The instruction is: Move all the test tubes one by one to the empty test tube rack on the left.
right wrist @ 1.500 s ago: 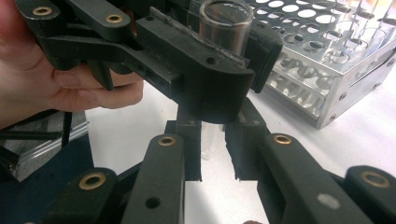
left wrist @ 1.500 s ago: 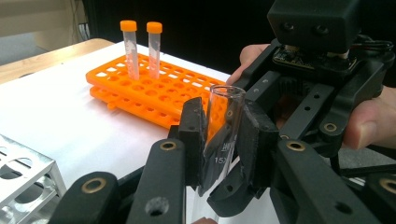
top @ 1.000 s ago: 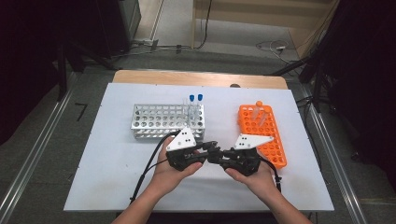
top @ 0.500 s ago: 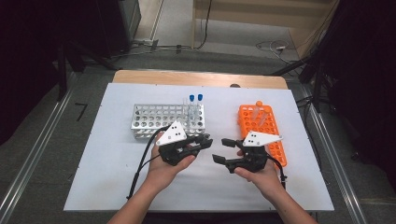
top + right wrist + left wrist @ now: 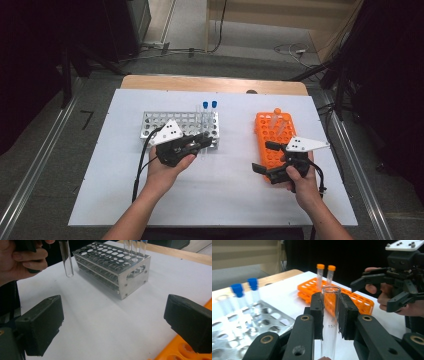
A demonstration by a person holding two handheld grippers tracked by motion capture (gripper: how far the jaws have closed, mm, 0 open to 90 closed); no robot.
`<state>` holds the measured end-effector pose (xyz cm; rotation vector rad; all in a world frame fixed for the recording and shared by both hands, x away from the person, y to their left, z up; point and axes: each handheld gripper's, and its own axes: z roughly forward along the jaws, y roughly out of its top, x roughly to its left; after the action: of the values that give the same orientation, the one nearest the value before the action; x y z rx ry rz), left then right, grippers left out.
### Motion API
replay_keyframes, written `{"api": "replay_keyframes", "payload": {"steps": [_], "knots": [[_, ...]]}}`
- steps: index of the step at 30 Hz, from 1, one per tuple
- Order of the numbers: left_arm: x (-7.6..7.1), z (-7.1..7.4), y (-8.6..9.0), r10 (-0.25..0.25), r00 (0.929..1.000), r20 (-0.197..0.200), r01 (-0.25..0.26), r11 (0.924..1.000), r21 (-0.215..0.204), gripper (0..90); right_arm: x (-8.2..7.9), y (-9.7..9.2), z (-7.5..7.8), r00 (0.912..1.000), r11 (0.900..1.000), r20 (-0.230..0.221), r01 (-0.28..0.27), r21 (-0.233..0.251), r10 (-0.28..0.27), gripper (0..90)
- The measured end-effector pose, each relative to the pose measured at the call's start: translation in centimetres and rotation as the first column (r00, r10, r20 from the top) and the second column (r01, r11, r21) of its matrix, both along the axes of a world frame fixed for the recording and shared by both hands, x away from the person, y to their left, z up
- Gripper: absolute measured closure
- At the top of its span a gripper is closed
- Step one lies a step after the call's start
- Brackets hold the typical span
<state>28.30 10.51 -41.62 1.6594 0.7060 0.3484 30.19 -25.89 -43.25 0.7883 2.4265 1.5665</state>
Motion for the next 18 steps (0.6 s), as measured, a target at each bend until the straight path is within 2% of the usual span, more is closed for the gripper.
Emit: {"api": "replay_keyframes", "payload": {"steps": [2, 5, 8, 13, 18], "knots": [[0.2, 0.1, 0.5, 0.014, 0.9999, 0.005, -0.014, 0.9999, -0.003, 76.6, 0.2, -0.6, -0.1, 1.0, 1.0, -0.001, 0.005, -0.002, -0.005, 1.5], [0.5, 0.4, 1.3, 0.036, 0.9993, 0.008, -0.036, 0.9993, -0.006, 76.5, 0.3, -1.3, -0.3, 0.999, 0.9982, 0.037, 0.027, -0.054, -0.025, 2.3], [1.1, 0.5, 2.0, 0.058, 0.9982, 0.01, -0.058, 0.9983, -0.009, 76.6, 0.8, -2.3, -0.6, 0.999, 0.9988, 0.022, 0.04, -0.028, -0.04, 2.3], [1.9, 0.9, 3.0, 0.094, 0.9955, 0.011, -0.094, 0.9955, -0.013, 76.6, 1.4, -3.7, -0.8, 0.9958, 0.9962, 0.034, 0.086, -0.018, -0.085, 2.3], [2.9, 1.0, 3.8, 0.132, 0.9912, 0.009, -0.132, 0.9911, -0.018, 76.6, 2.0, -5.1, -1.1, 0.9916, 0.9918, 0.024, 0.128, -0.01, -0.127, 2.3]]}}
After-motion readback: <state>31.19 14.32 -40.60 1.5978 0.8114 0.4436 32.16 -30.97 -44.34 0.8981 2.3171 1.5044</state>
